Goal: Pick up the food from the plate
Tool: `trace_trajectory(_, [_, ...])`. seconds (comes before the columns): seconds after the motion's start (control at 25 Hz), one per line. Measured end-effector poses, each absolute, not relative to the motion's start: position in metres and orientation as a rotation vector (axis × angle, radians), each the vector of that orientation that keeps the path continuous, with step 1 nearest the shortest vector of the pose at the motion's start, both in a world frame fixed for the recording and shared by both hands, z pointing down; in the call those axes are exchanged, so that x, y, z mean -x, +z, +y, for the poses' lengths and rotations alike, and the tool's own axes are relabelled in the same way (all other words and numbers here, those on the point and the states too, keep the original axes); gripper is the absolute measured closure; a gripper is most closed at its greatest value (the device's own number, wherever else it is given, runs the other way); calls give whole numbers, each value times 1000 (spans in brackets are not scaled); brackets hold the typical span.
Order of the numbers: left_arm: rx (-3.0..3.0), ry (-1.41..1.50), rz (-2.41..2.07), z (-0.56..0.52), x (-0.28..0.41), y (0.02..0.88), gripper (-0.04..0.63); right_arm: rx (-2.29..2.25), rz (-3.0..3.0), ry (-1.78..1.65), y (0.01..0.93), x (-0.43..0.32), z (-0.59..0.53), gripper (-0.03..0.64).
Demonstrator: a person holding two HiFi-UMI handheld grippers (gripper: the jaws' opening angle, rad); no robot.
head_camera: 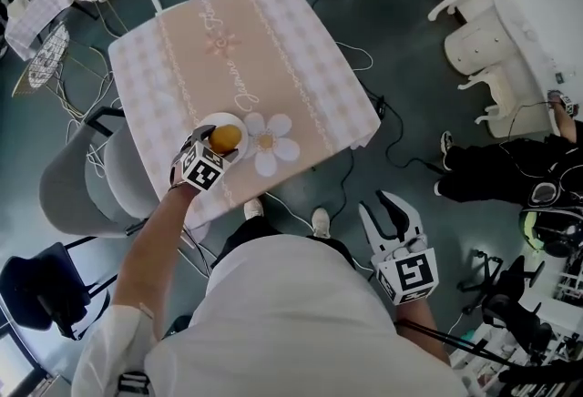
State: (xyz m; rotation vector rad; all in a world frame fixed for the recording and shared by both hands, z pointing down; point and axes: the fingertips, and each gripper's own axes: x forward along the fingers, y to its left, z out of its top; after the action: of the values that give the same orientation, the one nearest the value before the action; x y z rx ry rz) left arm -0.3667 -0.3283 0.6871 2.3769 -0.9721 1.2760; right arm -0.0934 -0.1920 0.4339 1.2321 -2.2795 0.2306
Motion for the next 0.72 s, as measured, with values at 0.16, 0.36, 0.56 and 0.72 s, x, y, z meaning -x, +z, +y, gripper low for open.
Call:
trace_trajectory(0.16, [-2362,1231,-1027,-327,368,675,232,-1221,-2290,239,436,84,-189,479])
trace_trajectory(0.36, [-2342,1146,-1107,-317,366,650,232,-1176,-2339,220,433,77,-189,479])
trace_trajectory(0.56, [-2310,1046,-1169,-302,357,622,233,-1116,-2386,217,437,65,-191,479])
trace_trajectory(0.72, [-2308,952,-1236,-289,343,593,232,-1050,-2428,205,440,55,-194,479])
